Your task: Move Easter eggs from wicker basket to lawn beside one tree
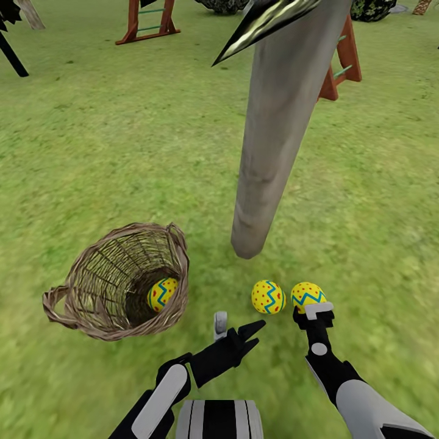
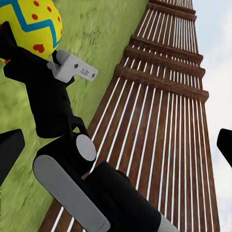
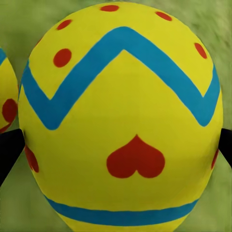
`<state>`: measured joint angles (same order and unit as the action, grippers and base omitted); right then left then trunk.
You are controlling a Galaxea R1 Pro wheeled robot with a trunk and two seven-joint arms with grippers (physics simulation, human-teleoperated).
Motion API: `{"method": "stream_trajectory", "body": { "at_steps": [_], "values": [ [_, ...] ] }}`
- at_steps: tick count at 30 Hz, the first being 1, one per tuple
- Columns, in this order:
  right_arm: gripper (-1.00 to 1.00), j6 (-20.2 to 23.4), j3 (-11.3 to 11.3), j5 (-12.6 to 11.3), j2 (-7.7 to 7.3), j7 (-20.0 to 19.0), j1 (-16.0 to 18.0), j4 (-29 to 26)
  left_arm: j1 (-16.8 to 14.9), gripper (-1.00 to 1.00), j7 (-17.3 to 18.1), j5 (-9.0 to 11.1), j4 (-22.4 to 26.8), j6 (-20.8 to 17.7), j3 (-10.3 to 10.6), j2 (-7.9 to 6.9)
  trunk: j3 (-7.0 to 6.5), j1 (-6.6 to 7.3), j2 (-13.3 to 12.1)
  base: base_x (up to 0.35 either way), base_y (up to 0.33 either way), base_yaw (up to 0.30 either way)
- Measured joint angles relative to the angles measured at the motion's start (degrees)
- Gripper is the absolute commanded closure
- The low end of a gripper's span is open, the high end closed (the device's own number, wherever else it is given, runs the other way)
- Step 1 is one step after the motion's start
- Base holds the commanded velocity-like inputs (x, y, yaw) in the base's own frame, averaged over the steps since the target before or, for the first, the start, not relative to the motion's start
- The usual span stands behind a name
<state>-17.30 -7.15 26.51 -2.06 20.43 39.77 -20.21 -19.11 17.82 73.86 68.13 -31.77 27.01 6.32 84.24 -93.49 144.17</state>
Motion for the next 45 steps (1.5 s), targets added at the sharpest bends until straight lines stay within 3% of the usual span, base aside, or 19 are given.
{"method": "stream_trajectory", "body": {
  "at_steps": [7, 10, 19, 24, 26, 27, 32, 41, 45],
  "values": [
    [1.0, 0.07, 0.01, -0.02, 0.0, 0.0, 0.0, 0.05, -0.02, -1.0, -0.08, -0.28, 0.01, 0.0, 0.09, 0.09, 1.32, -0.16, 0.08, 0.0, 0.0, 0.0],
    [1.0, 0.1, 0.36, 0.08, -0.24, 0.12, 0.98, -0.28, 0.14, -1.0, 0.28, 0.67, -0.12, -0.02, -0.88, -0.89, 1.32, -0.16, 0.08, 0.0, 0.0, 0.0],
    [1.0, -0.31, 0.34, 0.0, -0.44, -0.28, 3.06, -2.19, 0.14, -1.0, 0.19, 1.37, -0.2, 0.0, -3.43, -1.23, 1.32, -0.16, 0.08, 0.0, 0.0, 0.0],
    [1.0, 0.34, 0.28, 0.0, -0.47, -0.22, 3.41, -1.69, 0.16, -1.0, 0.2, 1.37, -0.08, -0.02, -3.43, -1.23, 1.32, -0.16, 0.08, 0.0, 0.0, 0.0],
    [1.0, 6.27, 0.28, -0.23, -0.49, -0.46, 4.4, -1.33, 0.14, -1.0, 0.19, 1.39, -0.14, -0.04, -3.43, -1.23, 1.32, -0.16, 0.08, 0.0, 0.0, 0.0],
    [1.0, 6.87, 0.3, -0.33, -0.46, -0.52, 4.92, -0.76, 0.14, -1.0, 0.19, 1.38, -0.16, -0.03, -3.44, -1.23, 1.32, -0.16, 0.08, 0.0, 0.0, 0.0],
    [1.0, 7.24, 0.32, -0.66, -0.48, -0.59, 7.38, 3.87, 0.15, -1.0, 0.21, 1.43, -0.17, -0.03, -3.43, -1.23, 1.32, -0.16, 0.08, 0.0, 0.0, 0.0],
    [1.0, 7.18, 0.14, -0.6, -0.46, -0.6, 7.56, 3.76, 0.14, -1.0, 0.19, 1.36, -0.17, -0.08, -3.43, -1.23, 3.09, -0.37, 0.19, 0.0, 0.0, 0.0],
    [1.0, 7.16, 0.03, -0.59, -0.43, -0.6, 7.56, 3.6, 0.14, -1.0, 0.27, 1.38, -0.1, -0.02, -3.5, -1.31, 3.1, -0.36, 0.19, -0.037, 0.0, 0.0]
  ]
}}
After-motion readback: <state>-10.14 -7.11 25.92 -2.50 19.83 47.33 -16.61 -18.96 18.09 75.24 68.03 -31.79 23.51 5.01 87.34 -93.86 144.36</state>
